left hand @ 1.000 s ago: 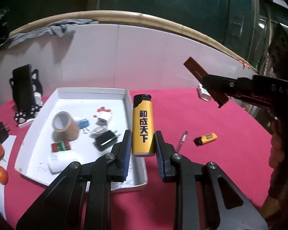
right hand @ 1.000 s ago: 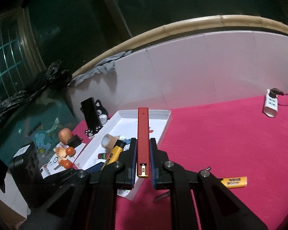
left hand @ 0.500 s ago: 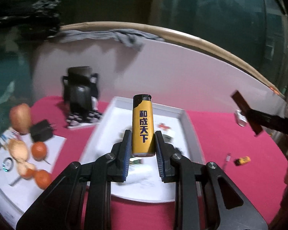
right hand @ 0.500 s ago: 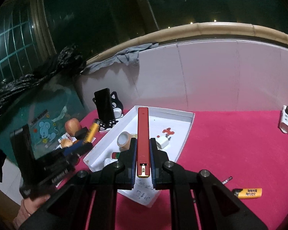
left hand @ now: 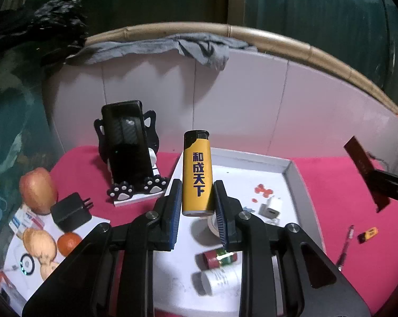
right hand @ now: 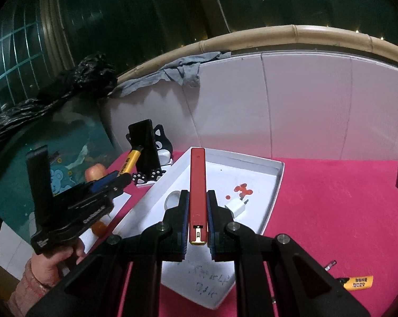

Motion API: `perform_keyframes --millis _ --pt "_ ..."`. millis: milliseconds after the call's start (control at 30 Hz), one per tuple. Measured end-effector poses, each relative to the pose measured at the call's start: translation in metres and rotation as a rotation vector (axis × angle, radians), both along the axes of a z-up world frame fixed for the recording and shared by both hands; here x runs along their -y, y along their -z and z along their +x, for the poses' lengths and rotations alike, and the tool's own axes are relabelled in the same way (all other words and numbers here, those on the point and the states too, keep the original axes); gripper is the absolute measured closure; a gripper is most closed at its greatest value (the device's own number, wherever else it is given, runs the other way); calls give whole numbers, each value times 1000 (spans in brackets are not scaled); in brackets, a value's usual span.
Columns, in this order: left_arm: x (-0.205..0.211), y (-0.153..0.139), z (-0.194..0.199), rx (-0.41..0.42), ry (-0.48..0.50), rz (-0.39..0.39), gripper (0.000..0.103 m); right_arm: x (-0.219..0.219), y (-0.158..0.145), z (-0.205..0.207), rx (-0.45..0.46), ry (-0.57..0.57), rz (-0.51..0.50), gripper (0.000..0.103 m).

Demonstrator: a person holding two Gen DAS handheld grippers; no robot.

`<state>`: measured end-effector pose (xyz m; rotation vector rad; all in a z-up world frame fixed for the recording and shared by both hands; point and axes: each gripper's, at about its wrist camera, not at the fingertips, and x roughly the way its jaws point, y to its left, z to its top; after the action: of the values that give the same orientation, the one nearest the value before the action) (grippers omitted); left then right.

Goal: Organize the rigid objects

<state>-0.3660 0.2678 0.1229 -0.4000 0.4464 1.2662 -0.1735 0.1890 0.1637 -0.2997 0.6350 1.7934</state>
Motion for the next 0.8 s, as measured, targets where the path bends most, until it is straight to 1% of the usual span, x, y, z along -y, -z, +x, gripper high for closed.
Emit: perform_keyframes --millis 100,267,567,800 --pt "-12 9 4 -39 -15 -22 80 -9 4 -8 12 5 -16 93" --pt "-20 23 4 -86 -27 -46 80 -27 19 -18 17 19 -62 93" --pt "-30 41 10 -106 -14 -86 80 -56 54 -33 40 33 -150 93" --pt "-33 53 21 -112 3 -111 80 -67 72 -40 67 43 -200 93"
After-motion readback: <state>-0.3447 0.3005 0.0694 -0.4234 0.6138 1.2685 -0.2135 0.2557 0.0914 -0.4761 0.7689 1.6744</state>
